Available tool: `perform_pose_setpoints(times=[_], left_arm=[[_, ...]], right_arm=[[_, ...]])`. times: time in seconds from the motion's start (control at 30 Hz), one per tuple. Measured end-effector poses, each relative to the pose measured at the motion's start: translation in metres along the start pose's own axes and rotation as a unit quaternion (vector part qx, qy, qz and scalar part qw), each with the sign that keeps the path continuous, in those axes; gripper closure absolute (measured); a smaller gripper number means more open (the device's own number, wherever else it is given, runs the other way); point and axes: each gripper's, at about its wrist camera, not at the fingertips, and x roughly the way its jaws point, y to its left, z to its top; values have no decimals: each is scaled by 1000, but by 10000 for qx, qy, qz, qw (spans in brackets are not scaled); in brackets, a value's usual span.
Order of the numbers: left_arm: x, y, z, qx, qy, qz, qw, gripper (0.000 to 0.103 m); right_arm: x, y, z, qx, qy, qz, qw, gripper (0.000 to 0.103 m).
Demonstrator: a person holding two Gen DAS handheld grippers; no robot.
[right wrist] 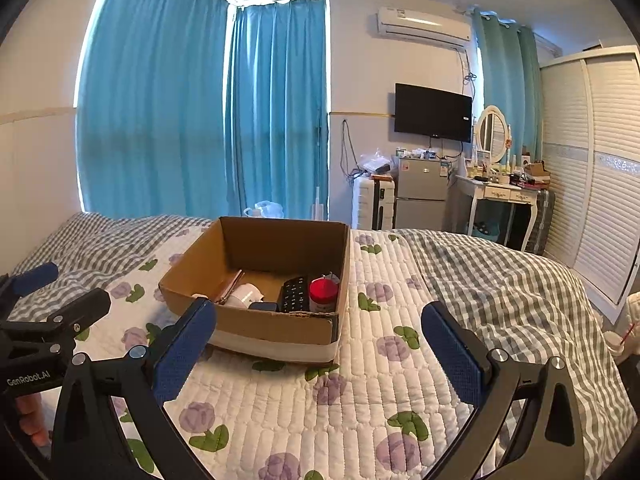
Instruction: Organize rigid objects
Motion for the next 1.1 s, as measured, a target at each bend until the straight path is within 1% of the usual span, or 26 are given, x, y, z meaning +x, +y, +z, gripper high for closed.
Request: perform_pose_setpoints(times=[0.53, 0.73, 1.1], left_arm=[[-2, 0, 0, -25, -52, 6, 10000, 0], [-3, 1, -1, -52, -80, -37, 9999, 0], [-3, 2, -1, -56, -51, -19, 10000, 0]], right_arm=[[3, 0, -3, -13, 43, -65, 10000, 0], [6, 0, -5, -22, 120, -87, 9999, 0], [10, -1, -6, -23, 170, -128, 9998, 0]])
